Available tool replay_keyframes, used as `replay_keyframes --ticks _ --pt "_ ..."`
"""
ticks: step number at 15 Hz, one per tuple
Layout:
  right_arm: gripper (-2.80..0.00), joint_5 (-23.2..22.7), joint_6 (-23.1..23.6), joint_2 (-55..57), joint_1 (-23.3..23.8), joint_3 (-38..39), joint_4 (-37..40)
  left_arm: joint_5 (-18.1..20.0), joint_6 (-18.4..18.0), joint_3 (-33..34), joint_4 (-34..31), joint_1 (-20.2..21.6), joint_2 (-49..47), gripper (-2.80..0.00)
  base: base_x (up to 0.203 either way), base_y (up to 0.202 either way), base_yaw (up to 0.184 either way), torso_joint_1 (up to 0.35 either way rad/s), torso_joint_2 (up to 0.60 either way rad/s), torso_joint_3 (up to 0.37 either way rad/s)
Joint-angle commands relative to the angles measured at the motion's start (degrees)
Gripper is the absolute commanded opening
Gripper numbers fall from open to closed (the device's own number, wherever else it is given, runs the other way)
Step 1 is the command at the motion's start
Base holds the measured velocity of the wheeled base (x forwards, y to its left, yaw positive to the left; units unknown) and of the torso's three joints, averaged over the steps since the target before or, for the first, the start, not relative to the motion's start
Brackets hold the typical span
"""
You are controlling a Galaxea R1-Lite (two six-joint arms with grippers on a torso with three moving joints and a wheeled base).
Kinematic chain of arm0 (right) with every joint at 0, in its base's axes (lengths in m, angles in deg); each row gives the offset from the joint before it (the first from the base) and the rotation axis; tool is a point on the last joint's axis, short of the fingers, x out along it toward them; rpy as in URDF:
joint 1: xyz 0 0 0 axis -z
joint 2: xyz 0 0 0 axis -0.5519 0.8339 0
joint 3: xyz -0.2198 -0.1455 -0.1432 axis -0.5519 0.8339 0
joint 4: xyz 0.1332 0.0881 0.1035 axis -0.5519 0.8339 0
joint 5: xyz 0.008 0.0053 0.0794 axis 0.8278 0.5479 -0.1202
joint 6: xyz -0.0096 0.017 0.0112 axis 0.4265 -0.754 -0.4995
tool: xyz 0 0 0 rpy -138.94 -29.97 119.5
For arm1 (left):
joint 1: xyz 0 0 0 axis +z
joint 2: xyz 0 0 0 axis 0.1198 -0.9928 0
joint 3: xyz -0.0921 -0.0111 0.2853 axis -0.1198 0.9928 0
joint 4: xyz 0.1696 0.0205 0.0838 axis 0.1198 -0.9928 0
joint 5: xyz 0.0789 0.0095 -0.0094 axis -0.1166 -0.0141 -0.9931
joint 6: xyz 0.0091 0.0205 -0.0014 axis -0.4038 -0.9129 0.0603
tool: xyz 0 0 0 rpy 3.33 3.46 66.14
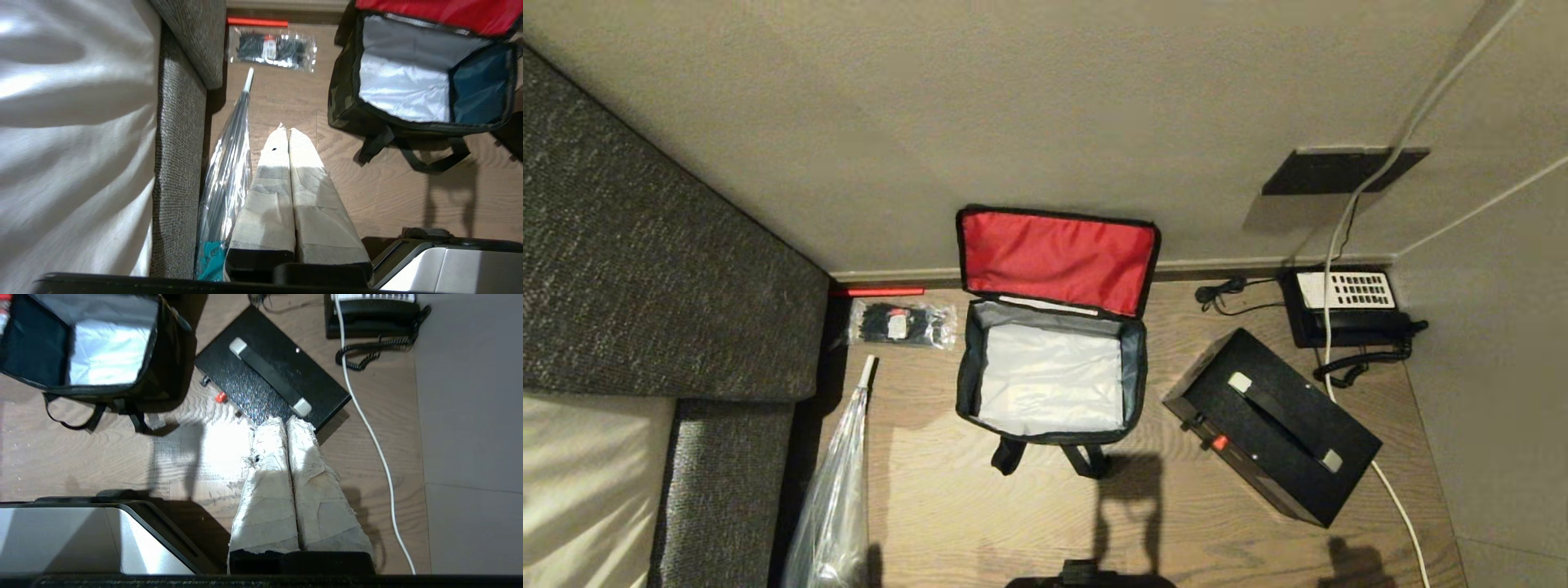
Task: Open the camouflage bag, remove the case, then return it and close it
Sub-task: Grip the handle again
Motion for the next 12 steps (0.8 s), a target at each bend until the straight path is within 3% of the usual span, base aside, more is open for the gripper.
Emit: replay_keyframes --ticks 1,9,12 --pt "-2.80 -0.1 0.0 0.3 0.0 0.0 0.0 0.0 0.0 0.2 0.0 0.0 0.1 -2.80 0.000 0.000 0.000 0.005 0.00 0.194" --pt "-2.80 -0.1 0.0 0.3 0.0 0.0 0.0 0.0 -0.4 0.2 0.1 0.0 0.1 -2.80 0.000 0.000 0.000 0.001 0.00 0.041" --pt "-2.80 -0.1 0.0 0.3 0.0 0.0 0.0 0.1 -0.2 0.2 0.1 0.0 0.1 -2.80 -0.169 0.000 0.000 0.003 0.00 0.002"
